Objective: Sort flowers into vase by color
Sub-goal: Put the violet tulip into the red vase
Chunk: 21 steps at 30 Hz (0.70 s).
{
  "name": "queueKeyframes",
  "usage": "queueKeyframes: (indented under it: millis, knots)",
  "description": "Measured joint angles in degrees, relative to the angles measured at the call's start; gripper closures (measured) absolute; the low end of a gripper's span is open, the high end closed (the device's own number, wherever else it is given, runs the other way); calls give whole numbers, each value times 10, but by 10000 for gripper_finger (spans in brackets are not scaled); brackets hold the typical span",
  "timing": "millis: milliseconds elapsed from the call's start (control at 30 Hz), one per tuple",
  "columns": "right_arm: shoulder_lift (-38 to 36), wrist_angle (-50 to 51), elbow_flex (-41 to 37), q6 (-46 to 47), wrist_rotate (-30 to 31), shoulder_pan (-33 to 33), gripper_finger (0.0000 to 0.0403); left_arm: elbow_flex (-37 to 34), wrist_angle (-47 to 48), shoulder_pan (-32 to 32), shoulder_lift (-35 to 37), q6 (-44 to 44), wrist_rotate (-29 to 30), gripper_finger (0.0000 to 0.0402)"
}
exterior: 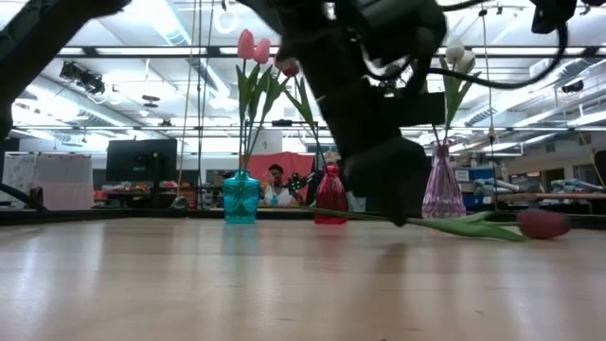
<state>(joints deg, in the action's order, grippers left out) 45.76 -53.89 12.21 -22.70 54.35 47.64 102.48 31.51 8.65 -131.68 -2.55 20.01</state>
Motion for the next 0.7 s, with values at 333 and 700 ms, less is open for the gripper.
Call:
queueKeyframes:
  millis: [333,700]
  knots:
    - [0,-19,0,-44,-24,-28,218,-357,-339,18,199,47,3,400]
    - [38,-93,1,30,-103,-129,218,-541,-553,15,354,-34,-28,398]
